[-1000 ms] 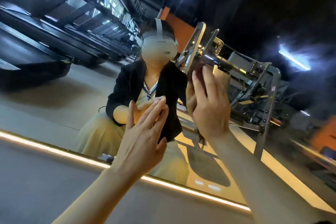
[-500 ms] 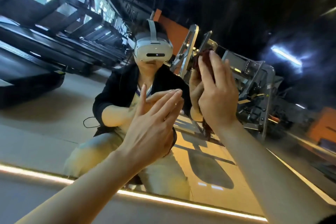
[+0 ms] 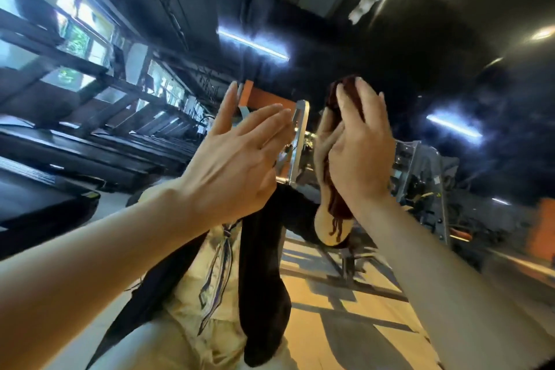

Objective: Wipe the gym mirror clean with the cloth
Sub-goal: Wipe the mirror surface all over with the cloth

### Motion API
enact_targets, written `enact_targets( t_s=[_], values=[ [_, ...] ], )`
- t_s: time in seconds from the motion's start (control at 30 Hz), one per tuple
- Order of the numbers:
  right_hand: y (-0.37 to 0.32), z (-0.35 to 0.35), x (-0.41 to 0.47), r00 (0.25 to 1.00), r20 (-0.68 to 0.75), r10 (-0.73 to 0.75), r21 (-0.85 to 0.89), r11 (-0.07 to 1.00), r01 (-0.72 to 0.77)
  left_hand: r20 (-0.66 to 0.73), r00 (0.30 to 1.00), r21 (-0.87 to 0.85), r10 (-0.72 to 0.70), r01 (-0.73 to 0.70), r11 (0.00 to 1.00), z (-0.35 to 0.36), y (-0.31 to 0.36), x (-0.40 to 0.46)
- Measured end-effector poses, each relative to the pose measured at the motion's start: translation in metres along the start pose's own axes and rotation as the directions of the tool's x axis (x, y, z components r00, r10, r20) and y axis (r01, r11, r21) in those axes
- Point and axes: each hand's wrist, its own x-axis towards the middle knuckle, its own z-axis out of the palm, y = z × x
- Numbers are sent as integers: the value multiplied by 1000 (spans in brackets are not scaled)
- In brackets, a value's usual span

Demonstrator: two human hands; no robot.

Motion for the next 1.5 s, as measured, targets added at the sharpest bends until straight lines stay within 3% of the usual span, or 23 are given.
enact_targets(
  t_s=[0.07, 0.17, 0.23, 0.27, 0.3, 0.37, 0.43, 0.47, 0.57, 0.63, 0.7, 0.77, 0.87, 0.9, 1.0, 1.07, 1.23, 1.4, 1.5],
  values=[
    [-8, -2, -21, 1000, 8, 4, 0, 1000, -4, -4, 1000, 4, -8, 8, 1000, -3, -3, 8],
    [-20, -15, -96, 965, 125, -229, 8, 973, 230, -12, 1000, 22, 3, -3, 1000, -3, -8, 9],
    [-8, -19, -102, 903, 164, -396, 35, 918, 396, -5, 1000, 31, 21, -21, 999, -4, -14, 8],
    [2, -18, -87, 898, 153, -412, 33, 910, 412, 4, 1000, 36, 27, -27, 999, -5, -18, 7],
    [9, -15, -65, 930, 127, -346, 19, 938, 346, 15, 1000, 40, 26, -27, 999, -7, -22, 8],
    [13, -9, -10, 999, 11, -32, -14, 999, 32, 28, 1000, 47, -5, 4, 999, -12, -30, 9],
    [-7, -1, 33, 968, -101, 228, 2, 973, -229, 14, 998, 42, -53, 53, 998, -17, -38, 8],
    [-26, 7, 43, 961, -130, 245, 2, 969, -247, -3, 997, 39, -79, 79, 996, -19, -43, 7],
    [-85, 23, 38, 997, -71, -35, 32, 999, 37, -74, 981, 60, -179, 184, 981, -24, -55, 4],
    [-100, 25, 23, 962, 18, -274, 94, 958, 271, -88, 969, 66, -229, 235, 970, -28, -59, 4],
    [-87, 22, 22, 917, 34, -398, 122, 912, 392, -69, 967, 76, -244, 249, 965, -31, -61, 5],
    [-65, 20, 38, 950, -32, -310, 63, 948, 311, -50, 972, 92, -231, 235, 968, -36, -64, 6],
    [-65, 20, 72, 988, -154, 22, -15, 1000, -24, -48, 978, 120, -202, 206, 971, -39, -69, 9],
    [-77, 25, 79, 989, -145, 43, -32, 998, -48, -45, 979, 127, -199, 203, 971, -39, -68, 10],
    [-111, 41, 85, 974, -66, -218, 8, 976, 219, -38, 973, 126, -230, 233, 964, -37, -61, 14],
    [-105, 44, 87, 952, -55, -302, 35, 952, 305, -29, 972, 121, -235, 237, 964, -34, -51, 16],
    [-31, 19, 75, 991, -113, -78, -57, 996, 72, 28, 986, 140, -163, 157, 978, -18, -19, 25],
    [12, -5, 43, 974, -159, 159, -88, 981, -175, 55, 992, 79, -117, 113, 990, -1, 17, 19],
    [-13, -6, -3, 987, -112, 112, -46, 992, -118, 45, 992, 28, -116, 115, 993, 10, 40, -7]
  ],
)
